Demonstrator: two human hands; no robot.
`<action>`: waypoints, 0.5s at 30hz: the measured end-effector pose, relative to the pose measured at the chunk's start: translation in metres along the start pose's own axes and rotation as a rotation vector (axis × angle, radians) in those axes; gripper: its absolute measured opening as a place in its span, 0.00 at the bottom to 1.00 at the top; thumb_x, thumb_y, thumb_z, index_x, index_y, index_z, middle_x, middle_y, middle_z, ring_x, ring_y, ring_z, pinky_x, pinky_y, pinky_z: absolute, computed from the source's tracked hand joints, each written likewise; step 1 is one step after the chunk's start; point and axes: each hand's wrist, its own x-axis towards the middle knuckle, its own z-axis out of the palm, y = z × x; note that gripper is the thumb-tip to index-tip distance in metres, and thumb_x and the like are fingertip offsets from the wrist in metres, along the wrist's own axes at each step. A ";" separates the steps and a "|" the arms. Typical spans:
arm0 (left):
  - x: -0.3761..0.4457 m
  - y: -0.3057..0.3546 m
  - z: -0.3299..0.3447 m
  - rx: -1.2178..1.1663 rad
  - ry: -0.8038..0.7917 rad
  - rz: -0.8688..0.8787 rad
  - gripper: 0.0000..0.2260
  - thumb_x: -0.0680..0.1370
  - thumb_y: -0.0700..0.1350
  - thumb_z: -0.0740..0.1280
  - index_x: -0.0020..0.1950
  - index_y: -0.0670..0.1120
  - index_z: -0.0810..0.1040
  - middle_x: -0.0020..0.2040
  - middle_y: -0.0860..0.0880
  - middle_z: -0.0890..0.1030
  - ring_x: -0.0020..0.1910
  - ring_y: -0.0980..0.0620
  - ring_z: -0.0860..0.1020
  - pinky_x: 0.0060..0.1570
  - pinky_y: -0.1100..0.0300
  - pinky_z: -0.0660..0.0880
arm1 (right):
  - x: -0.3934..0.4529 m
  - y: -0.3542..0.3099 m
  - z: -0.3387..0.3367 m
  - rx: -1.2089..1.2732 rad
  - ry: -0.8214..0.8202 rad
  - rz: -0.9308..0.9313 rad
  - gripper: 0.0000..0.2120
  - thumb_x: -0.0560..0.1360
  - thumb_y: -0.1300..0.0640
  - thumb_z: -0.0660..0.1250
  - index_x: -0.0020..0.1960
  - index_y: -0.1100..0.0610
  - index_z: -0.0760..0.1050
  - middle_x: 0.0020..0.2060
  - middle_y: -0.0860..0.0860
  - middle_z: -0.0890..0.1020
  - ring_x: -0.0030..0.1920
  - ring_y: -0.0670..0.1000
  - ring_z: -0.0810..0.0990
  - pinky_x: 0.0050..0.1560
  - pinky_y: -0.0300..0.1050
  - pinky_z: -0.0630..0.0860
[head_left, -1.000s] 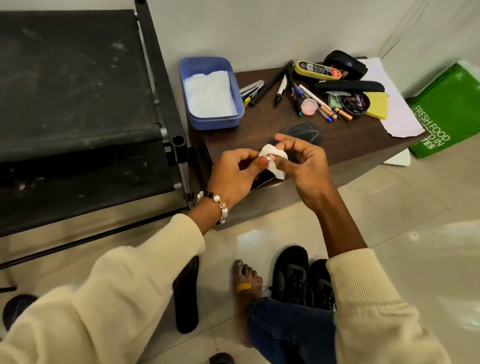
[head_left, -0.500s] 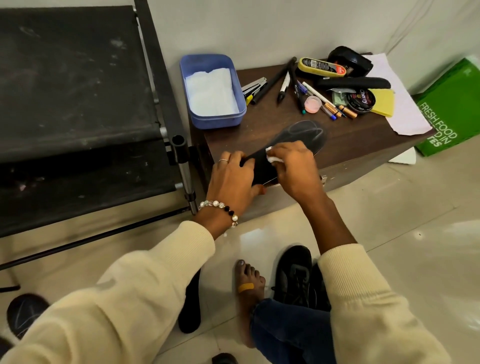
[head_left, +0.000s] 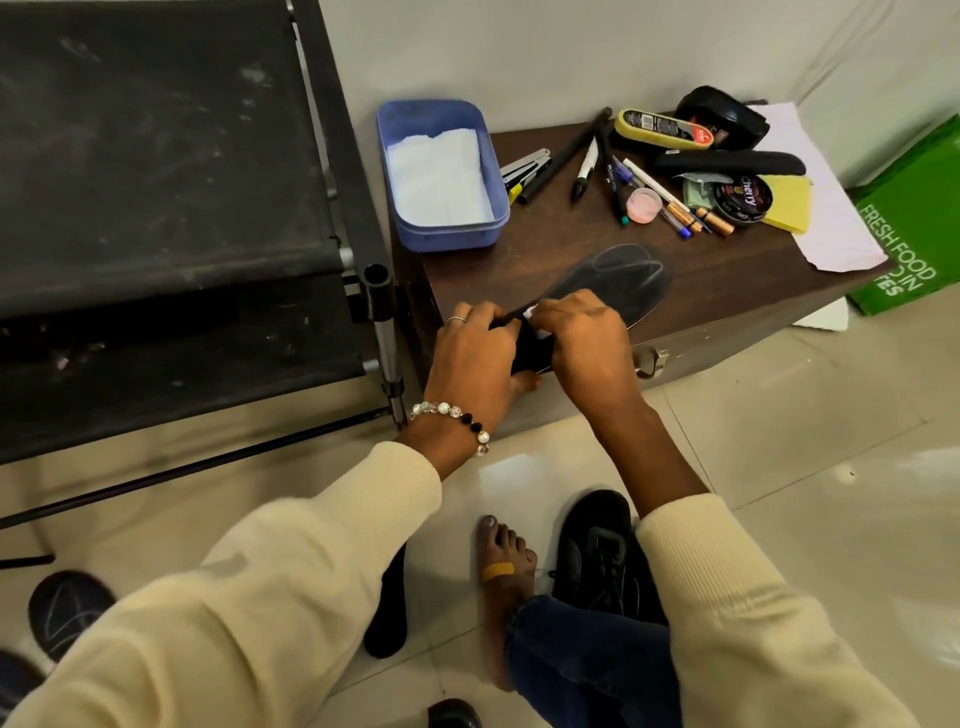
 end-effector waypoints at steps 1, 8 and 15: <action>0.000 0.000 0.001 -0.004 0.008 0.002 0.26 0.73 0.55 0.71 0.68 0.48 0.74 0.64 0.48 0.72 0.64 0.47 0.66 0.62 0.56 0.66 | -0.004 -0.003 -0.002 -0.002 -0.029 -0.025 0.14 0.75 0.58 0.65 0.59 0.56 0.79 0.54 0.54 0.80 0.55 0.54 0.75 0.53 0.45 0.73; 0.004 -0.008 0.001 -0.039 -0.011 0.021 0.27 0.71 0.57 0.72 0.66 0.47 0.76 0.61 0.49 0.74 0.62 0.48 0.67 0.59 0.60 0.64 | 0.014 -0.005 0.000 0.022 0.117 0.032 0.11 0.72 0.64 0.64 0.51 0.63 0.81 0.48 0.58 0.83 0.53 0.58 0.76 0.48 0.49 0.73; 0.003 -0.007 0.002 -0.040 -0.013 0.017 0.28 0.71 0.58 0.72 0.68 0.47 0.74 0.63 0.48 0.74 0.63 0.47 0.66 0.61 0.59 0.64 | 0.002 -0.008 -0.009 0.136 0.073 0.103 0.16 0.74 0.55 0.61 0.58 0.57 0.81 0.53 0.59 0.81 0.52 0.58 0.79 0.56 0.45 0.73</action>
